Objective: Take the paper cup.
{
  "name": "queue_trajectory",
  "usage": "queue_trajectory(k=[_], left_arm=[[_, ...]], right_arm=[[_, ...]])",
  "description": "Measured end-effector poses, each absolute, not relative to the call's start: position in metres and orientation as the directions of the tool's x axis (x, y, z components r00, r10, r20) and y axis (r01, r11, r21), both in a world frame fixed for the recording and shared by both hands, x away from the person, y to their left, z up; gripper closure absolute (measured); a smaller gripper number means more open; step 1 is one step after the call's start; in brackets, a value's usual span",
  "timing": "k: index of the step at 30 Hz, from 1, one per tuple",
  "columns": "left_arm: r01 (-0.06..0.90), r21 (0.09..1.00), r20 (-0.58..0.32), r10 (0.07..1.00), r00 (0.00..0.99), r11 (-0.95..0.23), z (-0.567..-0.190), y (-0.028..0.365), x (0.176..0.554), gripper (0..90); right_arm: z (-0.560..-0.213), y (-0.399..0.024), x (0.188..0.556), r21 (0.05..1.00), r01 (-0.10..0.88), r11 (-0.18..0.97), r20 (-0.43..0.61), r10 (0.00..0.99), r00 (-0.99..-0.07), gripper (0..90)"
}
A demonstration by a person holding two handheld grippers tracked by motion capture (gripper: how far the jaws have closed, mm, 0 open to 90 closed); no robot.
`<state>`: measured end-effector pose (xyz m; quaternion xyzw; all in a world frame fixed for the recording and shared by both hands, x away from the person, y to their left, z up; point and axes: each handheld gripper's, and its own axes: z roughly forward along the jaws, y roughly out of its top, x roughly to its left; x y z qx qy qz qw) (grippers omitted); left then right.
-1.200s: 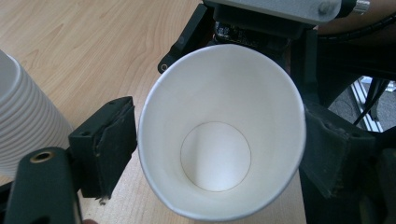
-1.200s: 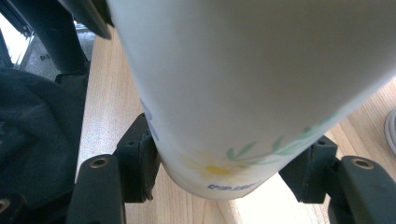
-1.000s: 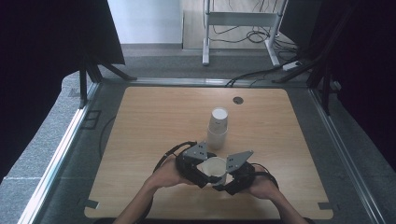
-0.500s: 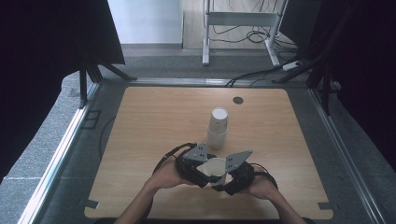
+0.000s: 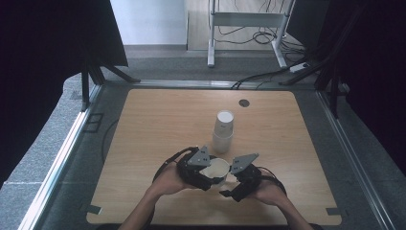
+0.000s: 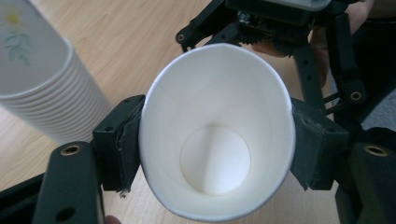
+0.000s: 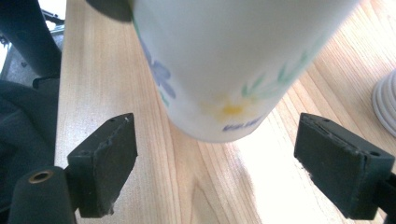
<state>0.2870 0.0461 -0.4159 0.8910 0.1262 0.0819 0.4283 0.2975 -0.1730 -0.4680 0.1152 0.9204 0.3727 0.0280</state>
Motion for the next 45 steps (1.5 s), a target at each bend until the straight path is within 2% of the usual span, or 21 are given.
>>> queue_trajectory(k=[14,21,32,45], left_arm=[[0.207,0.785,0.048,0.39,0.92,-0.584,-0.41,0.059,0.289,30.3],[0.216,0.764,0.088,0.429,0.899,-0.608,-0.408,0.063,0.289,30.3],[0.264,0.738,0.115,0.5,0.858,-0.621,-0.408,0.073,0.293,30.3],[0.317,0.726,0.15,0.591,0.793,-0.61,-0.406,0.088,0.3,30.3]], right_arm=[[-0.468,-0.183,0.3,0.713,0.234,0.66,0.032,0.303,-0.952,13.0],[-0.469,-0.191,0.3,0.732,0.262,0.629,0.029,0.356,-0.934,12.4],[-0.467,-0.207,0.3,0.766,0.295,0.571,0.014,0.444,-0.896,4.3],[-0.474,-0.221,0.3,0.777,0.33,0.535,0.016,0.508,-0.861,2.8]])
